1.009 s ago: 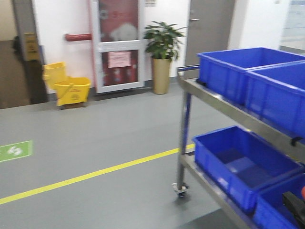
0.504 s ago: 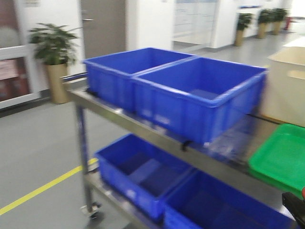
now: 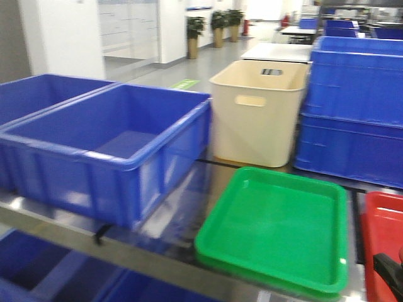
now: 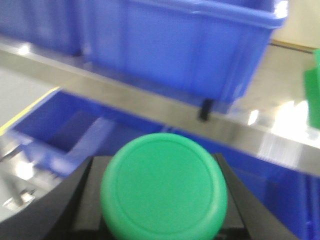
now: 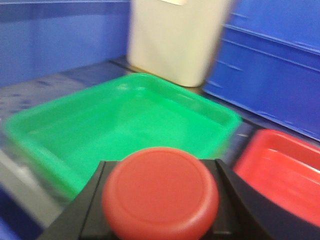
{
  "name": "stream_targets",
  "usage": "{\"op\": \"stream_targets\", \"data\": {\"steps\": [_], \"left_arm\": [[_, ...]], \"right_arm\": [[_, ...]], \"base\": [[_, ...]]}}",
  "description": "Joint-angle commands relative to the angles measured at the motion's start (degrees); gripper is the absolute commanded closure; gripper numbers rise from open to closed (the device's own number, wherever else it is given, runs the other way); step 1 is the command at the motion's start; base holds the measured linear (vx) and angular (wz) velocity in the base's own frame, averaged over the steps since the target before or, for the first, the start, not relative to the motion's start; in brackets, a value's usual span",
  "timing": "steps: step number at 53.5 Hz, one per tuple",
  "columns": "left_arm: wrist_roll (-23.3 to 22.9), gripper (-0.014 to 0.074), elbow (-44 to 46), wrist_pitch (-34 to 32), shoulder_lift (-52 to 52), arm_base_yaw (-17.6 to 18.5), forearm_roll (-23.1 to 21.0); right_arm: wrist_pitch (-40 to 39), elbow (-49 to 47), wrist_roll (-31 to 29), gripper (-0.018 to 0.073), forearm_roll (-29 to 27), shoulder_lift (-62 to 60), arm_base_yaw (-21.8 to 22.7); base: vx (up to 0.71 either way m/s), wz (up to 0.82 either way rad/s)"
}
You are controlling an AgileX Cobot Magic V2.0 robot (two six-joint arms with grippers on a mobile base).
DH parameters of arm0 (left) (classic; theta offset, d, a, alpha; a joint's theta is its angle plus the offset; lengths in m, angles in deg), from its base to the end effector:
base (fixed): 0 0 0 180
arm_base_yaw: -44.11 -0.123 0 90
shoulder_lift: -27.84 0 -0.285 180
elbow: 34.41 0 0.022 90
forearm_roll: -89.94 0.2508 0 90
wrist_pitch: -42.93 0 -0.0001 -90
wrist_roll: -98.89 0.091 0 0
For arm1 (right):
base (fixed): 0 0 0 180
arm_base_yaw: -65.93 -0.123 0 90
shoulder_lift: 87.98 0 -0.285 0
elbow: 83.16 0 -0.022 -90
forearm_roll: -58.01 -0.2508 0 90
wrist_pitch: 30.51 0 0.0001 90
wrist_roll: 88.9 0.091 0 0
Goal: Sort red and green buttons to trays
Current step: 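Drive the base up to the shelf with green and red trays, then lower green button into green tray and red button into red tray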
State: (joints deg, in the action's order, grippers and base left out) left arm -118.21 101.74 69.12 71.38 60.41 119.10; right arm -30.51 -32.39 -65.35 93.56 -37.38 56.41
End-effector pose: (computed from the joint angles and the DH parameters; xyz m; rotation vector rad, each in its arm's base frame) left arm 0.1265 -0.0166 0.3213 -0.0472 1.9229 -0.1046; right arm 0.1563 0.0262 0.2973 -0.3303 1.7382 -0.0314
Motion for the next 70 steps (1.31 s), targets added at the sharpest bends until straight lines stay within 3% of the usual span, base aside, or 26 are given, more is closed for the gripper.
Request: {"op": "stream_targets", "data": {"steps": [1, 40, 70], "left_arm": [[-0.3, 0.0591, 1.8, -4.0, -0.1, 0.1, 0.7], [-0.3, 0.0591, 1.8, -4.0, -0.1, 0.1, 0.7], [-0.3, 0.0591, 1.8, -4.0, -0.1, 0.1, 0.7]], "right_arm": [[-4.3, -1.7, -0.2, 0.0568, 0.3, -0.3, 0.0], [-4.3, -1.7, -0.2, 0.0568, 0.3, -0.3, 0.0], [-4.3, -1.7, -0.2, 0.0568, 0.3, -0.3, 0.0]], "base": [[0.21, -0.59], [0.16, -0.54], [0.02, -0.06]]}}
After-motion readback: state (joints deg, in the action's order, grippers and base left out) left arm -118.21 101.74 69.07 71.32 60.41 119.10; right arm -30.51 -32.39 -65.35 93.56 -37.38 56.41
